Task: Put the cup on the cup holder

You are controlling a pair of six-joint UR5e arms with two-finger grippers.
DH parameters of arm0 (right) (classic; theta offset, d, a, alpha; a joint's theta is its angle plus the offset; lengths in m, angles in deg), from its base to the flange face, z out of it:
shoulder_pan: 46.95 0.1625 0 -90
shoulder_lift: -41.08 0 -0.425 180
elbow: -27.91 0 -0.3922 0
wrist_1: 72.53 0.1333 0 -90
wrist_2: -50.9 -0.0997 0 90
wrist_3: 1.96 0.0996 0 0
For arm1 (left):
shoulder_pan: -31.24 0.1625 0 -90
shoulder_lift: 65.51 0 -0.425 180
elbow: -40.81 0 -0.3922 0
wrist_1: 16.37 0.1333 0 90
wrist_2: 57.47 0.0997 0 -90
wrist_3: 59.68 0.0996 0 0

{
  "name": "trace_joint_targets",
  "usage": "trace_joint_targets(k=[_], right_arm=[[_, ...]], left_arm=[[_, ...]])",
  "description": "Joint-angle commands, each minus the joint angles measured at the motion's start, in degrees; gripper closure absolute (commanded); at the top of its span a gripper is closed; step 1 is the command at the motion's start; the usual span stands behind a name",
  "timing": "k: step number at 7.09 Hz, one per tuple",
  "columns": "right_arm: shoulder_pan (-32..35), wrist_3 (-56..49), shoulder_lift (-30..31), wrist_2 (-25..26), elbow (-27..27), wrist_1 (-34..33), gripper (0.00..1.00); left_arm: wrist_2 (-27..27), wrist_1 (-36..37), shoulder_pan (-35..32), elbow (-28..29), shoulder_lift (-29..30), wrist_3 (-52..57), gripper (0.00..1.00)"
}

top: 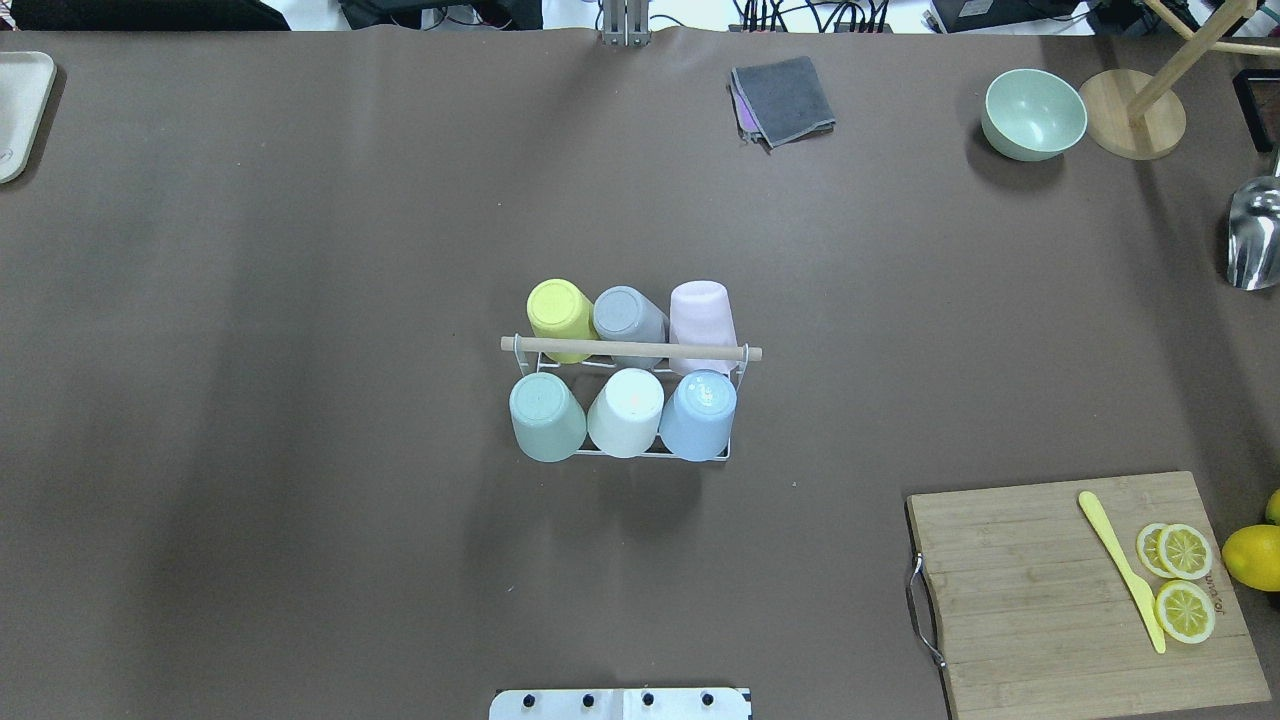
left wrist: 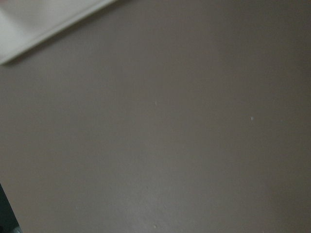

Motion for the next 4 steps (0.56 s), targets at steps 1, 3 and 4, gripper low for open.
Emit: trace_joint_targets(k=[1,3,4], right_arm=[[0.00,0.44,0.02,2.05,0.06,0.04,0.01],[-0.17,0.35,-0.59,1.98,-0.46,0.13,0.01],[-0.17,0.35,-0.59,1.80,-0.46,0.04,0.01]], left_arm=[[-6.26,2.84,-0.05,-0.22,-1.73,-2.35,0.03],[-7.53,-0.75,0.04,-1.72,-4.54,-3.58,0.03],[-7.44,-5.47,0.04,-0.59,-4.99,-5.16,0.03]])
